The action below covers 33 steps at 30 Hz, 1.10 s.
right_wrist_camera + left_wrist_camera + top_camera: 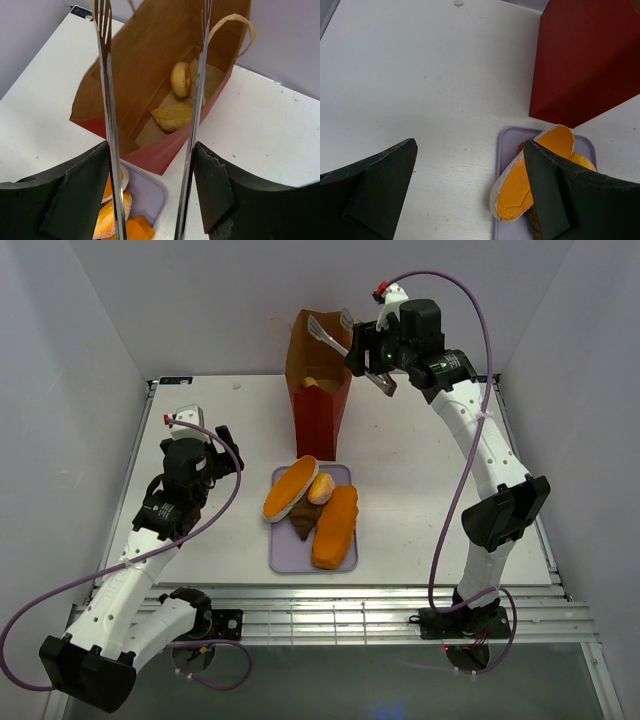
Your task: Place the fake bread into the paper bag
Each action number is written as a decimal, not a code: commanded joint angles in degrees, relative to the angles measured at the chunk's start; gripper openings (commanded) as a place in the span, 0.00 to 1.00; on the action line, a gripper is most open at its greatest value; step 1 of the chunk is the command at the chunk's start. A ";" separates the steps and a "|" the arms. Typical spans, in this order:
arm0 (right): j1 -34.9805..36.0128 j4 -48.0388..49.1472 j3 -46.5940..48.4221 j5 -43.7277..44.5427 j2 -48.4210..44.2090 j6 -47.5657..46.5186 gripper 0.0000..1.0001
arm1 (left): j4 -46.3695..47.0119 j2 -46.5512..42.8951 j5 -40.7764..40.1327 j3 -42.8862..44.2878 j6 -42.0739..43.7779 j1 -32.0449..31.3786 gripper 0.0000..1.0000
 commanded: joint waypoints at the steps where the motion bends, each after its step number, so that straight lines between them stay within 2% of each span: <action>1: 0.06 3.87 0.19 -3.27 -2.12 0.86 0.70 | 0.51 -0.29 0.25 -0.13 -0.22 -0.25 0.98; 7: 0.06 4.58 -2.45 -8.28 -7.39 -0.11 0.70 | 0.86 -0.11 0.60 -0.31 0.04 -0.25 0.98; 10: 0.06 5.55 -6.31 -10.13 -11.08 -0.11 0.69 | 0.77 -0.11 1.04 -0.31 0.31 -0.34 0.84; 17: 0.06 3.09 -14.39 -9.35 -19.52 -0.55 0.68 | 0.86 0.59 -0.46 -0.49 0.05 -0.25 0.93; 20: 0.41 5.54 -23.18 -10.22 -26.97 0.33 0.68 | 0.86 1.12 0.07 -0.49 -0.04 -0.25 0.94; 33: 6.20 12.23 -54.56 -10.22 -41.22 3.40 0.65 | 1.04 2.09 -2.30 -0.92 0.04 -0.25 0.98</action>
